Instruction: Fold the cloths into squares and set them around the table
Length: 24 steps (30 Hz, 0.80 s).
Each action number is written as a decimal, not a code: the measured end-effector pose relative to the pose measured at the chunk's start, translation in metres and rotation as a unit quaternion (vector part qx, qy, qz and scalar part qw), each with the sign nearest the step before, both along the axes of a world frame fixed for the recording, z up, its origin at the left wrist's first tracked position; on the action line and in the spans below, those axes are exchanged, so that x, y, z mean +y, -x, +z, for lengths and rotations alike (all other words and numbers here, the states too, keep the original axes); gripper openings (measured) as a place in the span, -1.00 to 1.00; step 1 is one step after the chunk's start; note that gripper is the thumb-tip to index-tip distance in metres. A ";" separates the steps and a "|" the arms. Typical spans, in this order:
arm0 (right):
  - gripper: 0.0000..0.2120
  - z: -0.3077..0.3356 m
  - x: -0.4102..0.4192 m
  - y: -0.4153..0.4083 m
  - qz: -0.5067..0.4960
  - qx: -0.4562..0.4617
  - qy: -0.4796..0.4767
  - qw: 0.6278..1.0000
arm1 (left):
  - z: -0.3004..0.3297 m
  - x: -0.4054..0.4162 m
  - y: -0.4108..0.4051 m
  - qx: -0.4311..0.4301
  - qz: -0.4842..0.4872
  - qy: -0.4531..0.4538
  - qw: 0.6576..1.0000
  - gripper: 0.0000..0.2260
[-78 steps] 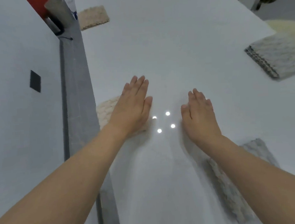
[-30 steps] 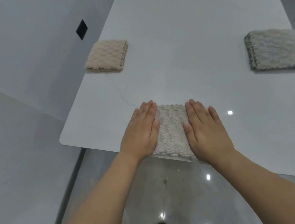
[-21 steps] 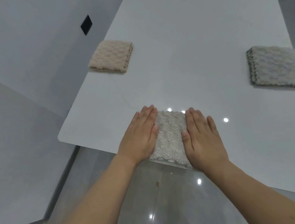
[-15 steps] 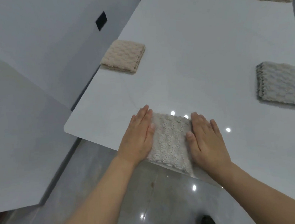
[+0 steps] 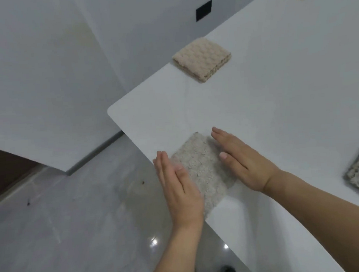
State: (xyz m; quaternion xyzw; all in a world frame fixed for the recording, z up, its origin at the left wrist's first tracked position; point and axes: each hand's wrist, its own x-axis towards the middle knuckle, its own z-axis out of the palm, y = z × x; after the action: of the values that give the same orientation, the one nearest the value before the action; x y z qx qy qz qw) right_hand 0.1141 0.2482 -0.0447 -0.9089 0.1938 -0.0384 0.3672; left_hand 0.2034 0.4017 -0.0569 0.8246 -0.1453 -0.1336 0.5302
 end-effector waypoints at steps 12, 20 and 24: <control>-0.47 -0.015 -0.037 -0.015 0.150 -0.021 0.013 0.988 | -0.018 -0.021 0.016 -0.056 0.093 -0.057 0.992 -0.48; -0.42 -0.036 -0.036 -0.021 0.204 0.027 0.216 0.955 | -0.032 -0.022 0.009 -0.071 0.079 -0.170 0.980 -0.51; -0.41 -0.035 -0.032 -0.019 0.183 0.043 0.246 0.951 | -0.031 -0.023 0.008 -0.075 0.072 -0.188 0.977 -0.51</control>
State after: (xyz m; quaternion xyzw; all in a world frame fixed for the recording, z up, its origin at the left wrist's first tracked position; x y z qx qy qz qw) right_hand 0.1332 0.2157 -0.0799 -0.9918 0.0238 0.0222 0.1239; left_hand 0.1955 0.3788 -0.0878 0.9256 -0.0978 -0.0577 0.3610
